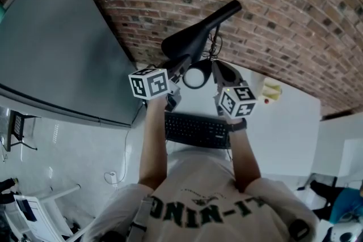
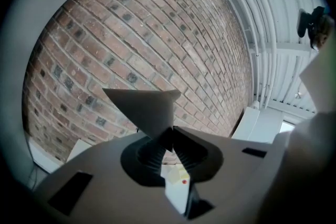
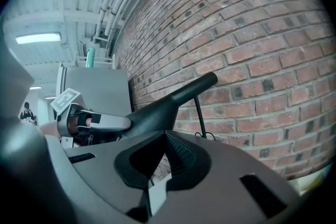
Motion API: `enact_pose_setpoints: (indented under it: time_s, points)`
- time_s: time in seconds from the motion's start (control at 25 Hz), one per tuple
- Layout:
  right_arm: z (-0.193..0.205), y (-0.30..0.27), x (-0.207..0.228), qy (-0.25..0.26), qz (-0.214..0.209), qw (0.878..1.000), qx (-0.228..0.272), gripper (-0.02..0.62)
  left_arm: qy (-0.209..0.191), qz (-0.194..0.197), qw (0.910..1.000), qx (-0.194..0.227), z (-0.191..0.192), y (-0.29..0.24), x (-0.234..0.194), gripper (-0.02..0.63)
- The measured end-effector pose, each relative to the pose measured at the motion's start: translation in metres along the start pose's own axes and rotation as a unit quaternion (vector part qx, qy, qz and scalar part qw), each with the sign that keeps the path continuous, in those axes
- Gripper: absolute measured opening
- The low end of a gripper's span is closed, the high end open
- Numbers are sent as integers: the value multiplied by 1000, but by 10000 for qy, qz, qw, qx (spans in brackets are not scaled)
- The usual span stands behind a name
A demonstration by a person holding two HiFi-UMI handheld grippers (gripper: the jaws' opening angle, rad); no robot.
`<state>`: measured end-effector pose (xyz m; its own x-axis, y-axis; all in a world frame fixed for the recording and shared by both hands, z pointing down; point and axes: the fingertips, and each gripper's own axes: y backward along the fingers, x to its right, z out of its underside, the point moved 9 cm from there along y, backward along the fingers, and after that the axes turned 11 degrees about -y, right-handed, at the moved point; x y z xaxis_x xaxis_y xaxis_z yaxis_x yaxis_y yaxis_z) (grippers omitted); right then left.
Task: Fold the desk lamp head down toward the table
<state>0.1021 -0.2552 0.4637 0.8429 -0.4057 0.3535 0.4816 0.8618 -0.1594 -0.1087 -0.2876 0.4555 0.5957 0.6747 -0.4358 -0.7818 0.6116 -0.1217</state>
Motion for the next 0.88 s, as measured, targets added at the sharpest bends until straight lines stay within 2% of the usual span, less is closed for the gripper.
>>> enact_pose_setpoints:
  time_s: [0.88]
  points:
    - [4,-3,4,-69,157,9998,-28,3,335,428,9985,3,22,-12,-16,40]
